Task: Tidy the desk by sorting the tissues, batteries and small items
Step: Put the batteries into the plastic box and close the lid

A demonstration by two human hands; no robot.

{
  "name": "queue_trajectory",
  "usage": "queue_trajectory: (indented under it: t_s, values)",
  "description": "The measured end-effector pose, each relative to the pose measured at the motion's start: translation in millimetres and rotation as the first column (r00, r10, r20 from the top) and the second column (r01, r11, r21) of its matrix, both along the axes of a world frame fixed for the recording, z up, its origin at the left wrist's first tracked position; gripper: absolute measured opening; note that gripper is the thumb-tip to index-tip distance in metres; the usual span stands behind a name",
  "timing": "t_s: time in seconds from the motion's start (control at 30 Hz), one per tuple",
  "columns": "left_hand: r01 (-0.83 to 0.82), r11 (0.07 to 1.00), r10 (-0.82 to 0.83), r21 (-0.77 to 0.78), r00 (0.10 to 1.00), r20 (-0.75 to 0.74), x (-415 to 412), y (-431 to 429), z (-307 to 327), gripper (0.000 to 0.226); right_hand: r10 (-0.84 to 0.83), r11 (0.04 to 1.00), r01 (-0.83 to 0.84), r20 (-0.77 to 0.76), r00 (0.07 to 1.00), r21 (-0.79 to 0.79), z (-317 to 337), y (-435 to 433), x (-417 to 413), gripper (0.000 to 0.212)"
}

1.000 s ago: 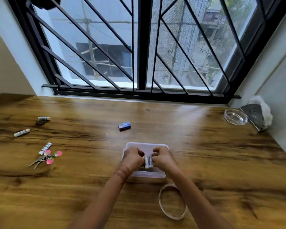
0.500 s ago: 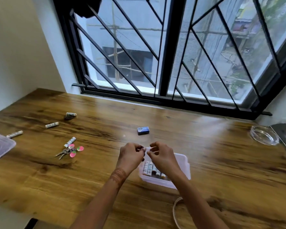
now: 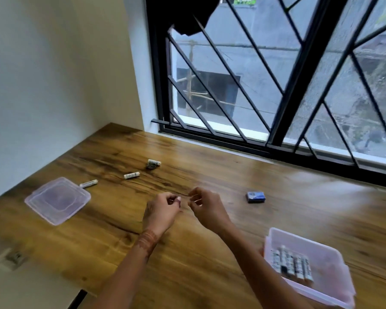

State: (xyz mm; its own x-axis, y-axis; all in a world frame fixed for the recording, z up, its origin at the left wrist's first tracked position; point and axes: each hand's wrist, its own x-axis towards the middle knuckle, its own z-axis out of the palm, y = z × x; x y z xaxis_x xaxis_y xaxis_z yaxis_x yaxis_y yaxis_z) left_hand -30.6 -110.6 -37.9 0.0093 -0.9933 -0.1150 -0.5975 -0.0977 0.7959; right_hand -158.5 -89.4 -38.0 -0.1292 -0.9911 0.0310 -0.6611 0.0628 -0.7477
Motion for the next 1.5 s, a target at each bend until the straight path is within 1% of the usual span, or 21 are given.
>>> queue_trajectory:
  t_s: [0.07,0.13,0.2,0.27,0.4,0.47,0.53,0.6,0.67,0.77,0.87,1.0,1.07,1.13,1.17,1.23,1.3,1.37,1.43,1.47,1.5]
  values:
    - [-0.046,0.999,0.046,0.013,0.999,0.021,28.6,-19.6,-2.5,0.022,0.086,0.996,-0.089,-0.103,0.991,-0.026,-5.3,-20.3,21.1,0.029]
    - [-0.075,0.997,0.074,0.019,0.996,0.04,52.9,-37.5,-6.1,0.021,0.182,0.981,-0.193,-0.246,0.952,-0.019,-10.6,-38.9,37.0,0.04]
    - [-0.079,0.996,0.078,0.031,0.996,0.051,74.7,-53.4,-10.9,0.021,0.289,0.951,-0.31,-0.376,0.88,0.004,-17.4,-57.9,51.0,0.047]
    - [-0.076,0.997,0.074,0.034,0.995,0.073,92.4,-67.0,-16.4,0.023,0.374,0.915,-0.401,-0.462,0.804,0.045,-23.1,-73.2,60.5,0.049]
    - [-0.071,0.996,0.066,0.054,0.994,0.092,120.0,-90.7,-25.7,0.022,0.477,0.864,-0.481,-0.553,0.683,0.152,-28.5,-92.1,73.8,0.047]
    - [-0.07,0.997,0.064,0.045,0.991,0.12,127.7,-101.0,-29.9,0.021,0.503,0.849,-0.496,-0.566,0.653,0.182,-32.0,-96.3,76.7,0.042]
    - [-0.065,0.998,0.06,0.027,0.987,0.152,133.3,-112.4,-32.7,0.019,0.499,0.854,-0.482,-0.573,0.65,0.197,-35.2,-100.1,79.3,0.038]
    - [-0.028,1.0,0.03,-0.013,0.983,0.182,135.1,-124.3,-35.1,0.02,0.485,0.865,-0.463,-0.558,0.674,0.193,-37.1,-103.2,80.2,0.034]
    - [0.016,0.998,-0.002,-0.062,0.976,0.22,134.0,-136.6,-37.5,0.028,0.451,0.888,-0.421,-0.525,0.722,0.184,-38.5,-106.6,81.9,0.033]
    - [0.079,0.99,-0.039,-0.116,0.949,0.312,128.5,-152.9,-41.2,0.038,0.326,0.945,-0.3,-0.443,0.835,0.13,-41.7,-108.3,82.7,0.028]
    - [0.165,0.977,-0.099,-0.134,0.912,0.399,122.5,-167.5,-46.3,0.039,0.179,0.983,-0.179,-0.338,0.924,0.029,-45.5,-107.8,79.8,0.022]
    - [0.251,0.965,-0.178,-0.072,0.836,0.52,115.5,-176.7,-50.7,0.032,0.052,0.999,-0.053,-0.179,0.982,0.003,-41.9,-105.7,74.4,0.022]
    - [0.246,0.967,-0.18,-0.058,0.83,0.528,111.9,-176.5,-52.3,0.027,-0.019,1.0,0.02,-0.091,0.996,0.019,-37.8,-103.5,72.6,0.021]
    - [0.243,0.97,-0.192,-0.03,0.831,0.522,106.7,-172.3,-52.1,0.027,-0.109,0.993,0.106,0.049,0.993,0.052,-34.1,-99.5,70.3,0.017]
    - [0.248,0.969,-0.212,-0.005,0.839,0.502,103.4,-169.2,-51.5,0.028,-0.16,0.985,0.15,0.135,0.978,0.081,-32.9,-97.0,69.2,0.014]
    - [0.252,0.966,-0.254,0.059,0.882,0.397,93.9,-160.3,-49.7,0.03,-0.248,0.966,0.207,0.333,0.91,0.154,-31.4,-91.0,67.1,0.011]
    - [0.267,0.956,-0.288,0.119,0.929,0.232,81.7,-149.6,-46.6,0.03,-0.316,0.946,0.225,0.515,0.797,0.234,-30.7,-85.3,65.1,0.013]
    - [0.309,0.932,-0.315,0.188,0.949,0.0,66.4,-138.0,-43.3,0.029,-0.36,0.932,0.245,0.611,0.705,0.266,-28.8,-78.5,61.4,0.014]
    - [0.374,0.889,-0.296,0.266,0.91,-0.29,50.4,-125.7,-34.3,0.029,-0.385,0.923,0.272,0.653,0.652,0.273,-24.4,-71.0,54.9,0.016]
    - [0.416,0.862,-0.29,0.291,0.874,-0.39,41.5,-118.9,-28.3,0.028,-0.386,0.923,0.279,0.667,0.638,0.267,-21.0,-65.2,49.7,0.017]
    - [0.454,0.84,-0.298,0.298,0.844,-0.447,32.4,-112.1,-22.9,0.027,-0.382,0.924,0.282,0.678,0.628,0.259,-17.8,-58.8,43.3,0.017]
